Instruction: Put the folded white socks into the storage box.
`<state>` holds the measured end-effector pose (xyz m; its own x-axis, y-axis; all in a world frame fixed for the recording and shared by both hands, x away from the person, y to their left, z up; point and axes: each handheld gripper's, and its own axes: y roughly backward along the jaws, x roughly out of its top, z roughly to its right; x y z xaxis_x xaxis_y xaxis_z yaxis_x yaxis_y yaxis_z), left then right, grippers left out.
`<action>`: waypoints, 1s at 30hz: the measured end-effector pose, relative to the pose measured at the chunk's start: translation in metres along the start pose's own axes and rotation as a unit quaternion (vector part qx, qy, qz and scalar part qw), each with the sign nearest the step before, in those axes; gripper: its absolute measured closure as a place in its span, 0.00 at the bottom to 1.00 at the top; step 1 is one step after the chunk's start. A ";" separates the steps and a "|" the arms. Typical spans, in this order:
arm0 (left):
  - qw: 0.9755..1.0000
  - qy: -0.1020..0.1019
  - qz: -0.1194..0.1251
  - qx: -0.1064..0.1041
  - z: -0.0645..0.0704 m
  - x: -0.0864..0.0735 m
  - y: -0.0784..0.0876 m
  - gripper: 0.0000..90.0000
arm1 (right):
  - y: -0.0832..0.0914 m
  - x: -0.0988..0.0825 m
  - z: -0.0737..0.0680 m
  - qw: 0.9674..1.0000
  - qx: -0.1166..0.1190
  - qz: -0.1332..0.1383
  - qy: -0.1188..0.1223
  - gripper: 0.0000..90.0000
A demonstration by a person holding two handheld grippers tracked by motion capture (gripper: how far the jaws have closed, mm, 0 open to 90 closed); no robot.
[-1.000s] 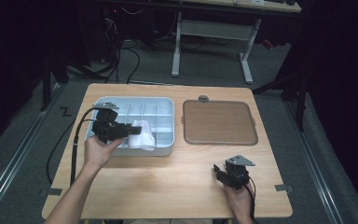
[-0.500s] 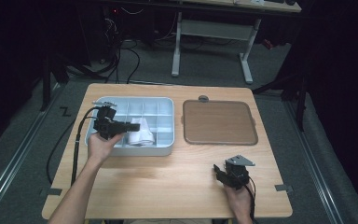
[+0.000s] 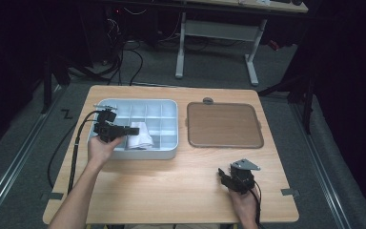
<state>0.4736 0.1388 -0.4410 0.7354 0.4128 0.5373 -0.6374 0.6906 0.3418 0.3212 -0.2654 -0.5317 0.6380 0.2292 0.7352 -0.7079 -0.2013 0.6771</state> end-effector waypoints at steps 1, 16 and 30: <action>1.000 -0.004 -0.001 0.006 -0.003 -0.001 -0.001 0.81 | 0.000 0.000 0.000 1.000 0.001 0.000 0.000 0.51; 0.996 -0.072 -0.002 0.059 -0.016 -0.013 -0.009 0.81 | 0.000 0.000 0.000 1.000 0.002 0.000 0.001 0.51; 0.988 -0.123 -0.011 0.090 -0.014 -0.024 -0.014 0.82 | 0.000 0.000 0.000 1.000 0.004 -0.001 0.001 0.51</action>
<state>0.4680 0.1274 -0.4697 0.6860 0.2263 0.6915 -0.6684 0.5714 0.4761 0.3210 -0.2656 -0.5317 0.6382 0.2320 0.7341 -0.7045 -0.2085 0.6784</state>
